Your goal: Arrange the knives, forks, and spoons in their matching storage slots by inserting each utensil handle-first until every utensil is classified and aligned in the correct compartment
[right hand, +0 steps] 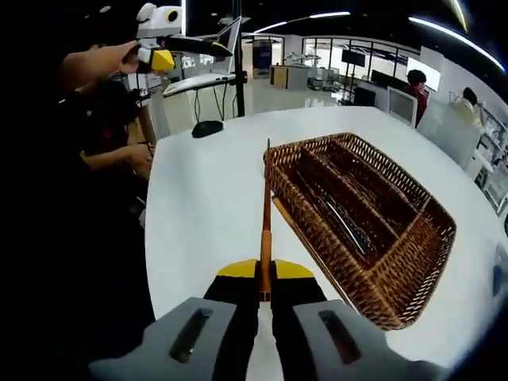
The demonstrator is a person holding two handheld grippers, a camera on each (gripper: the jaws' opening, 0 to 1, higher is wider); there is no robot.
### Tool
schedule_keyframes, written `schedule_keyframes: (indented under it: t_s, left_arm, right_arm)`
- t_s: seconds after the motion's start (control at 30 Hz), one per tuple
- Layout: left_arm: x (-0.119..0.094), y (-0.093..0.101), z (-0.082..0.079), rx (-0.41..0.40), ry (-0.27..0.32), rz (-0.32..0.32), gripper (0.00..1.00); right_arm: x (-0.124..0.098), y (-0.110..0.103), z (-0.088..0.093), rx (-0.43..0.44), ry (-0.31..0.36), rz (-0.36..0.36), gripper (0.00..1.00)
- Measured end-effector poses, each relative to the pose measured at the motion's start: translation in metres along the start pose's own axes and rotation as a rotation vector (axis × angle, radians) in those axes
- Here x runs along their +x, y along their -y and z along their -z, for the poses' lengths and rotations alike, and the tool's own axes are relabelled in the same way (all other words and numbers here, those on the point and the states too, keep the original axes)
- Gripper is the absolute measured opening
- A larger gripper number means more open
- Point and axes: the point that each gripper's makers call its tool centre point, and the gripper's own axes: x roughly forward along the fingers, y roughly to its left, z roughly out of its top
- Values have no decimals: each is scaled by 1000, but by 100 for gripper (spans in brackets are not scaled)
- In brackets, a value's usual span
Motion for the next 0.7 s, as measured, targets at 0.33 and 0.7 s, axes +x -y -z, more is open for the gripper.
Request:
schedule_keyframes:
  t_s: [0.33, 0.7]
  left_arm:
    - [11, 4, -8, 31, 0, 32, 100]
    - [18, -6, -12, 34, 11, 36, 100]
  right_arm:
    - [-27, 31, 8, 131, -49, 173, 2]
    - [-57, 62, 12, 291, -17, 323, 2]
